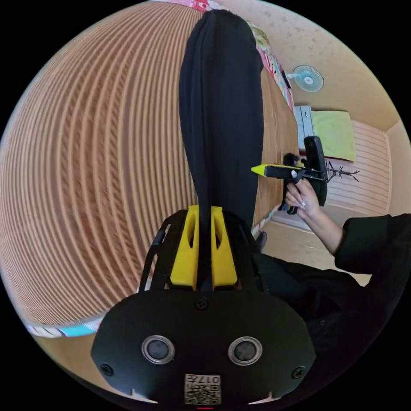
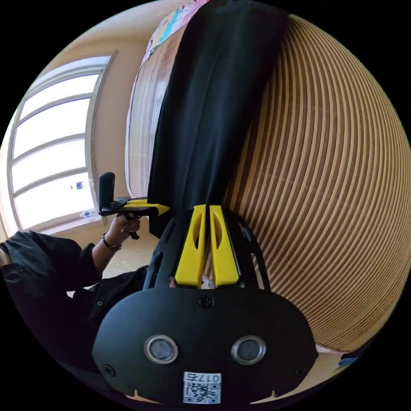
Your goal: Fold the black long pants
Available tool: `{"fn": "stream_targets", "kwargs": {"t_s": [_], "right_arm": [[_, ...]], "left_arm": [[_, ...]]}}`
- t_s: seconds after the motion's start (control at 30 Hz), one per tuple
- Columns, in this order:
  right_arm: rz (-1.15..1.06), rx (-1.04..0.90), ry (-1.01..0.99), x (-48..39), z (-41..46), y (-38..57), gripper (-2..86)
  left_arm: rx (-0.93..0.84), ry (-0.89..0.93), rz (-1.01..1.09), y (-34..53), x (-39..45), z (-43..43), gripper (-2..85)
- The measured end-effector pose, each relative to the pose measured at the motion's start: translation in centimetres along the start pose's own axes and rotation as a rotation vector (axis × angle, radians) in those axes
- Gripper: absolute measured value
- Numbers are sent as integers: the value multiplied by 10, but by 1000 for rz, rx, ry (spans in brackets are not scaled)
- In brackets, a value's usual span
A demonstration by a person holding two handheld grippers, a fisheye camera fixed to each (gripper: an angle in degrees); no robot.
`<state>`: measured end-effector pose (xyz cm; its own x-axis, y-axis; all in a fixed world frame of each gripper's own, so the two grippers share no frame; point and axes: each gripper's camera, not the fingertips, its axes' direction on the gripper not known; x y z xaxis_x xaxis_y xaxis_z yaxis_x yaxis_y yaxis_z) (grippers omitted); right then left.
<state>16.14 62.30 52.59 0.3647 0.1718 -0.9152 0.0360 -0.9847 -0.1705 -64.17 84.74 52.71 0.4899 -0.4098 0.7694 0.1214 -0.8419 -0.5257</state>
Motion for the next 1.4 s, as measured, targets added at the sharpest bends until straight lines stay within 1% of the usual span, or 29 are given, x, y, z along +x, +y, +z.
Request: {"fn": "stream_targets", "kwargs": {"t_s": [0.07,0.1,0.13,0.23,0.33,0.4,0.47,0.5,0.57,0.67,0.73,0.83,0.9,1.0,1.07,1.13,1.2,1.27,1.3,1.37,1.4], "right_arm": [[46,-45,-47,19,4,27,24],[76,-69,-103,34,8,46,25],[87,-85,-169,49,10,63,26],[80,-54,-247,73,7,89,34],[116,186,-305,113,-24,103,59],[138,294,-352,136,-38,97,77],[168,363,-328,155,-48,82,90],[165,396,-315,161,-53,69,99],[123,418,-308,165,-58,47,102],[57,421,-270,160,-54,18,102],[3,373,-262,152,-38,11,99],[-44,325,-192,141,-16,28,89],[-36,298,-211,140,8,58,79],[8,275,-307,153,37,89,61],[27,302,-355,163,44,96,46],[47,333,-445,179,45,92,32],[73,363,-492,187,40,86,25],[37,326,-533,186,34,77,19],[-3,310,-557,180,27,77,16],[-65,324,-634,166,10,85,12],[-108,344,-706,156,-5,95,10]], "left_arm": [[-130,28,-16,26,21,36,49],[-164,26,-17,32,26,45,50],[-182,3,-27,43,36,55,54],[-223,29,-57,55,43,64,73],[-74,110,-76,51,33,45,93],[0,127,-72,37,25,32,101],[69,125,-43,6,17,17,104],[76,116,-31,-3,17,15,105],[102,71,21,-40,24,6,104],[165,25,42,-74,35,2,103],[239,-8,17,-78,40,4,100],[300,-6,-2,-61,46,15,101],[283,13,1,-41,48,27,100],[265,51,-10,1,46,48,85],[270,95,-41,25,40,56,71],[264,136,-69,31,32,56,64],[227,228,-87,30,23,55,57],[231,424,-22,33,20,45,51],[237,454,-2,36,22,40,51],[278,497,105,53,40,13,50],[289,514,135,59,46,4,50]]}}
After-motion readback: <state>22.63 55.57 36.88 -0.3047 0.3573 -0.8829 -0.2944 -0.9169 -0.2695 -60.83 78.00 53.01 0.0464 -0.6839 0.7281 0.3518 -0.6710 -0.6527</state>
